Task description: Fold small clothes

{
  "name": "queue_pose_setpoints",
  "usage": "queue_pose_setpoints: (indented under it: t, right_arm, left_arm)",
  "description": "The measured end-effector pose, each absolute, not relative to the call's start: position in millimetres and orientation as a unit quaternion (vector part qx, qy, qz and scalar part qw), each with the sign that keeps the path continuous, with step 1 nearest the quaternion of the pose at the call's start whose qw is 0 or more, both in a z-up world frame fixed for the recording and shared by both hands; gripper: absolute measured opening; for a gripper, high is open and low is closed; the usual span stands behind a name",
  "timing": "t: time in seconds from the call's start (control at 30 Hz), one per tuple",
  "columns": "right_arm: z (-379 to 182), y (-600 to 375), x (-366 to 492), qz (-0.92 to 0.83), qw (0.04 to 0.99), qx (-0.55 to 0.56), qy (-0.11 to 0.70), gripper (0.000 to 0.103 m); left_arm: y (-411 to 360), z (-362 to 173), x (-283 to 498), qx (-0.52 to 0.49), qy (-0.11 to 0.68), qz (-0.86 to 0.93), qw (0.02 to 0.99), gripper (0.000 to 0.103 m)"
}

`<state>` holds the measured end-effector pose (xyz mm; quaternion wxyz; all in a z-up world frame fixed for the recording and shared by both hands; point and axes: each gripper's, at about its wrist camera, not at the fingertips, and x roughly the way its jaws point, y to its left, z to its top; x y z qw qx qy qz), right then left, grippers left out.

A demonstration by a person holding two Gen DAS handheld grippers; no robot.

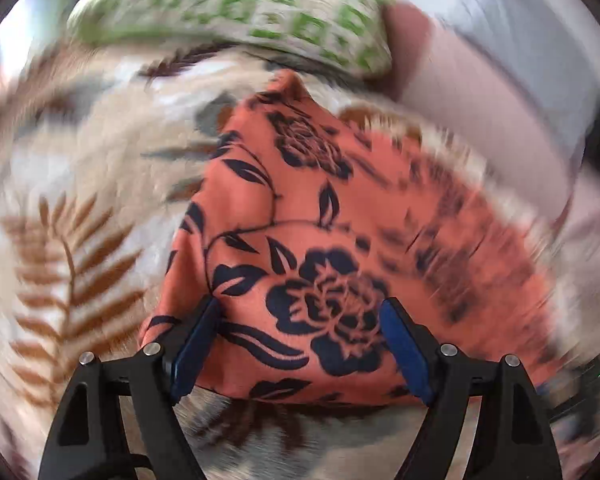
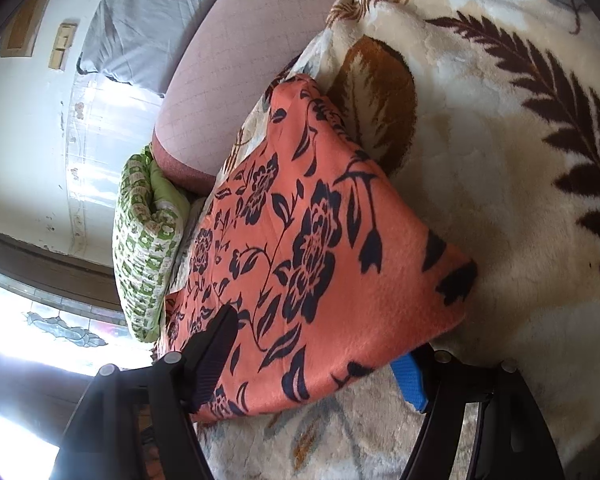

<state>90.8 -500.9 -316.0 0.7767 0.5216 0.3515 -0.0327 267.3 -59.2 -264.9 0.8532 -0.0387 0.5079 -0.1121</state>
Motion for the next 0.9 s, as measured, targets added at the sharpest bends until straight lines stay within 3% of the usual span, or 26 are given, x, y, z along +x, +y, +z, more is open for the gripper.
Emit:
queue_pose_setpoints:
  t: [0.13, 0.27, 0.47, 0.67, 0.9]
  right_arm:
    - [-316.7, -502.8, 82.4, -0.030, 0.767, 0.538, 0.349, 0.074]
    - [-314.8, -499.0, 78.5, -0.026, 0.769, 0.535, 0.350, 0.074]
    - [-312.9, -492.6, 79.5, -0.027, 0.775, 0.524, 0.352, 0.074]
    - [-309.5, -489.4, 79.6, -0.021, 0.775, 0.525, 0.350, 0.074]
    - [-311.5, -486.3, 81.6, -0.018, 0.776, 0.523, 0.352, 0.074]
  left_arm:
    - [-95.5, -270.9, 247.5, 0.107, 0.509, -0.089, 0.849, 0.093]
    - [-80.9, -278.5, 246.0, 0.076, 0.518, -0.090, 0.847, 0.103]
    - [-68.5, -281.5, 236.6, 0.044, 0.522, -0.094, 0.846, 0.103]
    - [-4.6, -270.0, 225.6, -0.214, 0.539, -0.173, 0.796, 0.103]
    - [13.7, -264.7, 218.0, -0.277, 0.497, -0.184, 0.802, 0.101]
